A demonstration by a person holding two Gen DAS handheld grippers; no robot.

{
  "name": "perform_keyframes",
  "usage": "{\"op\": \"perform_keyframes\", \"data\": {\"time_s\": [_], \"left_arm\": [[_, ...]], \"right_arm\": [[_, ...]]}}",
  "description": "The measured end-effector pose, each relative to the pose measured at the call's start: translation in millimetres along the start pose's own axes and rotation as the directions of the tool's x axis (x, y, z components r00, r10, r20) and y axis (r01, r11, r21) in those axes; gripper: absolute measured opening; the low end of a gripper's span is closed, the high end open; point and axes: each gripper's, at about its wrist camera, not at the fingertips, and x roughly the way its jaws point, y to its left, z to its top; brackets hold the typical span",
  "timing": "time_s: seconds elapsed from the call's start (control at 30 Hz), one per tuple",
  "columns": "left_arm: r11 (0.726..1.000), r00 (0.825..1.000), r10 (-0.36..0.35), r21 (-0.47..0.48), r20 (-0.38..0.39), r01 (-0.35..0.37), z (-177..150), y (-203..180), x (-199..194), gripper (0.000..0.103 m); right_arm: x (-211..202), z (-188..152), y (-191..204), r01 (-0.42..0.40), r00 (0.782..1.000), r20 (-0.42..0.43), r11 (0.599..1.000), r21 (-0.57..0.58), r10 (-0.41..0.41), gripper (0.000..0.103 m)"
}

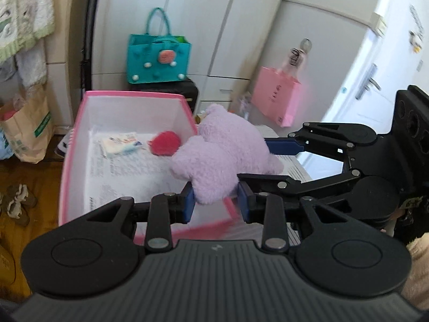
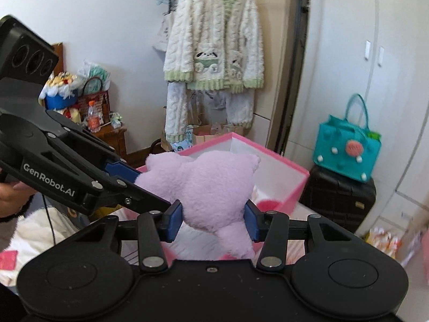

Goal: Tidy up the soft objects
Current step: 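Carry the lilac plush over the pink box with the left tool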

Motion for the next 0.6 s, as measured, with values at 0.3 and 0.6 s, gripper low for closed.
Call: {"op": "perform_keyframes", "data": {"time_s": [0.3,0.6], "left_arm": [[0.976,0.991,0.073,-0.198,-0.116,-0.095,21,65,63,0.031],[0.974,0.971,0.107,-0.174,-0.215,-0.146,28,94,104,0.031]], "right_arm": [[97,22,-11,-0.068,0.991,-0.128,0.986,-0.153,0.049,0.052],[155,23,-37,-0.188,0.960,-0.240,0.967,-0.170,0.144,0.051]]}}
